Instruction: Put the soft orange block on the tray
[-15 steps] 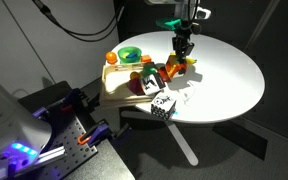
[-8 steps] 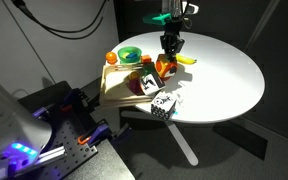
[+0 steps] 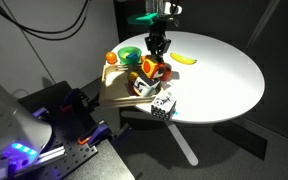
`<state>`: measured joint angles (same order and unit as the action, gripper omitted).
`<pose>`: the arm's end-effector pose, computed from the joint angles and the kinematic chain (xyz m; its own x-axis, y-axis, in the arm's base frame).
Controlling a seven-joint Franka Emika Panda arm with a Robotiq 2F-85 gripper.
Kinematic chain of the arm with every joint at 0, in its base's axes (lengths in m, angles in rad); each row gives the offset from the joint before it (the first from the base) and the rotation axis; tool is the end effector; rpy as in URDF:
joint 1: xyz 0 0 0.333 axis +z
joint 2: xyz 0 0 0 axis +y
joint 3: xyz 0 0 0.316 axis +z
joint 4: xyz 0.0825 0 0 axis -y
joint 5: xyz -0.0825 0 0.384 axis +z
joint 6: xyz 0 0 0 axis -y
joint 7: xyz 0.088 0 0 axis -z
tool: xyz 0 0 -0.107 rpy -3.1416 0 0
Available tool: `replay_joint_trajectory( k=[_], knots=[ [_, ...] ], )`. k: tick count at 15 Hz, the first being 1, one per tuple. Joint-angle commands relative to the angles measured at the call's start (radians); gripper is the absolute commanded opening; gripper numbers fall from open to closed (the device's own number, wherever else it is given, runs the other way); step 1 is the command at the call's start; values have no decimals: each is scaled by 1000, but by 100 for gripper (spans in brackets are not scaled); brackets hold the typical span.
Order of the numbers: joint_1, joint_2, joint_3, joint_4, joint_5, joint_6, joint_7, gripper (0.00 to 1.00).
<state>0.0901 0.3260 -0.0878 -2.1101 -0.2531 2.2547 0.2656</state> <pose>0.5592 -0.0054 0.2474 0.9852 -0.0986 -0.1400 -0.0638 -0.9700 0.2347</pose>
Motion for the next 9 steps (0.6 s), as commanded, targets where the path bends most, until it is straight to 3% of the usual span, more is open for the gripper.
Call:
replay_joint_trajectory(
  k=[1,9],
  knots=[
    [15,-47,12,-100,-79,46,11,10],
    [39,-74,26,-208,-217,116,23,10]
  ],
)
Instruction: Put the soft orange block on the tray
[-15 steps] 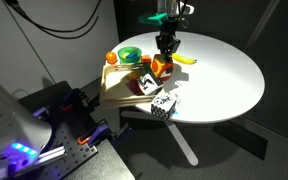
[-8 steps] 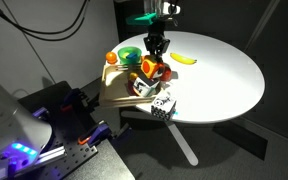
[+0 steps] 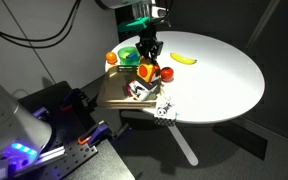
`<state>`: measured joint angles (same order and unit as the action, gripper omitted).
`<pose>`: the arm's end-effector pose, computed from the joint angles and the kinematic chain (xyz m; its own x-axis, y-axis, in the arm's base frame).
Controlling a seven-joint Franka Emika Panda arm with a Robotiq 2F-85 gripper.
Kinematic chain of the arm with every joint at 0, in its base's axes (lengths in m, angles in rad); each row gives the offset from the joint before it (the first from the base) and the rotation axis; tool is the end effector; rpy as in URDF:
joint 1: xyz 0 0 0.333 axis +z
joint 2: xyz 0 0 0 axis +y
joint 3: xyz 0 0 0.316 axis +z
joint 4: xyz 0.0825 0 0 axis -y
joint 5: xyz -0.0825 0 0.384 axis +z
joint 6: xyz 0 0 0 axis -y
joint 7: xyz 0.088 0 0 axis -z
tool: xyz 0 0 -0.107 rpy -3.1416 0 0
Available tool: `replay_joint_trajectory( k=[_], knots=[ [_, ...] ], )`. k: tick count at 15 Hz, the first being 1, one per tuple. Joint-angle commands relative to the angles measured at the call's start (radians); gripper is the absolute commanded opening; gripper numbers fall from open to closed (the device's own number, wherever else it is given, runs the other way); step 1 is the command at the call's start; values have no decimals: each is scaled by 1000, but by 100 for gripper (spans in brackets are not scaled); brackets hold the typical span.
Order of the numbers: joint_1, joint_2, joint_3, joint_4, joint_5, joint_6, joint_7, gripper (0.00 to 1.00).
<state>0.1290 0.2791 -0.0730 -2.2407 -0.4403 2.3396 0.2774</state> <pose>0.5254 0.0222 0.2303 0.9856 0.0925 -0.1416 0.1337 -0.9388 0.3175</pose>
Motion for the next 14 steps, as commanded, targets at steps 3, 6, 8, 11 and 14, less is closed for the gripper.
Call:
replay_joint_trajectory(
  k=[3,6,8,11,14],
  knots=[
    [-13,-41,29,-111,2,88,-29,10],
    [-25,-61,43,-136,43,136,-71,10],
    [-36,-80,55,-157,91,165,-119,10],
    [-52,-104,72,-189,169,185,-198,10],
    [-65,-126,81,-215,226,185,-259,10]
  ],
)
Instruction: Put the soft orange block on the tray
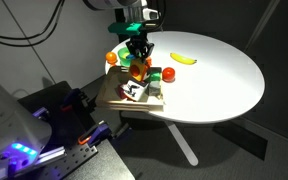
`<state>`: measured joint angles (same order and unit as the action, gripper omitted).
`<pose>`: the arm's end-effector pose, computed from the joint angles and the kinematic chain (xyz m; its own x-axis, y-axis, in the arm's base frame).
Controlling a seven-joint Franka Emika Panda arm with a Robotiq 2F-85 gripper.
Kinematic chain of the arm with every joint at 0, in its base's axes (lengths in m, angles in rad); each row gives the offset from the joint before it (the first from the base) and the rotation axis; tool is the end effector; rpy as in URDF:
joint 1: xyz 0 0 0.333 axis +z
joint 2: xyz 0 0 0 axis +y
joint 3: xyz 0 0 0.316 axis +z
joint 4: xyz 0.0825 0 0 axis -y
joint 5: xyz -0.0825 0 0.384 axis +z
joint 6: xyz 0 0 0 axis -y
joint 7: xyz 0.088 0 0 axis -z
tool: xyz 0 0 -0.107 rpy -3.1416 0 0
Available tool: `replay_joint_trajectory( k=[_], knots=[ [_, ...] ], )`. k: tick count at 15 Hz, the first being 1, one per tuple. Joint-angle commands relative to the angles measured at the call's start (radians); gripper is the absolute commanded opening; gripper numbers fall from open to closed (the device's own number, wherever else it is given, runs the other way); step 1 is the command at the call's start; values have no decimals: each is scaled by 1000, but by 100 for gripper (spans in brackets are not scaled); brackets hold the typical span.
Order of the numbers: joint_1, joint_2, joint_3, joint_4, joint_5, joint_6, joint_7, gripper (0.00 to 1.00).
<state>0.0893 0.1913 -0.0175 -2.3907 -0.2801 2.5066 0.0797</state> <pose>0.4929 0.0373 0.2324 0.9731 0.2158 -0.0805 0.2261 -0.9614 0.1569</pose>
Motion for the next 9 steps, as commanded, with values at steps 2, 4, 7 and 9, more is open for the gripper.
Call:
replay_joint_trajectory(
  k=[2,4,7,9],
  knots=[
    [-30,-47,22,-75,81,13,-72,58],
    [-35,-54,19,-84,92,12,-73,71],
    [-39,-74,16,-111,114,14,-56,96],
    [-40,-92,17,-128,143,13,-52,100]
  ],
)
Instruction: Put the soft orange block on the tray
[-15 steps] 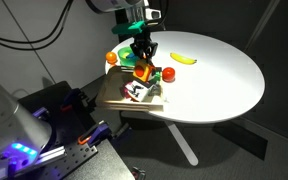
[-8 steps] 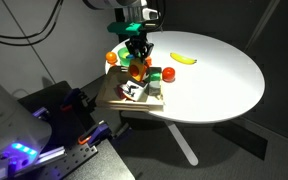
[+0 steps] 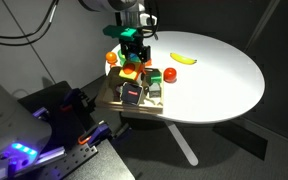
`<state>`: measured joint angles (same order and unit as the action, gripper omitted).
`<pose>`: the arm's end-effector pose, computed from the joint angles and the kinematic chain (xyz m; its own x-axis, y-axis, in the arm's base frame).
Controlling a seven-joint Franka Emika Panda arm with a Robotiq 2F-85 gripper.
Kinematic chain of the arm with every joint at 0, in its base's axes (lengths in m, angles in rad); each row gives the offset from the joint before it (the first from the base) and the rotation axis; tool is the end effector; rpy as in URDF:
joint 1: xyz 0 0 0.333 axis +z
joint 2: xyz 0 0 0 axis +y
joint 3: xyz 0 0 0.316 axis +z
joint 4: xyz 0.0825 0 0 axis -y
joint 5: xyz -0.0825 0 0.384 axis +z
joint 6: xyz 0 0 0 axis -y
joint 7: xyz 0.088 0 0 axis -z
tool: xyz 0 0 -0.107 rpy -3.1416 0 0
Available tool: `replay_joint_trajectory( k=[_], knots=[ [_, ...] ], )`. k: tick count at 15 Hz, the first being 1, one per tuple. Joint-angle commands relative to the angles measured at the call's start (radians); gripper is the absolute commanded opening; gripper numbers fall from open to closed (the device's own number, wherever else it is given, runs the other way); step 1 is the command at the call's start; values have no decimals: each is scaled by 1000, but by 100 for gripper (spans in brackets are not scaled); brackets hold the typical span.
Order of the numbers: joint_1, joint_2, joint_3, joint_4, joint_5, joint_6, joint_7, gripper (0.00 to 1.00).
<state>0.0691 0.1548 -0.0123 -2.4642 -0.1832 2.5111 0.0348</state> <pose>0.4684 0.0280 0.2250 0.9794 0.1687 -0.1114 0.1796 -0.9790 0.0967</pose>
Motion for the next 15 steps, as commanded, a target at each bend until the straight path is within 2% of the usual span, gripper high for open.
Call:
replay_joint_trajectory(
  k=[1,12,15],
  knots=[
    [-22,-67,12,-62,62,3,-12,100],
    [-27,-222,11,-131,233,-29,-40,100],
    [-28,-271,7,-141,243,-59,-25,100]
  ],
)
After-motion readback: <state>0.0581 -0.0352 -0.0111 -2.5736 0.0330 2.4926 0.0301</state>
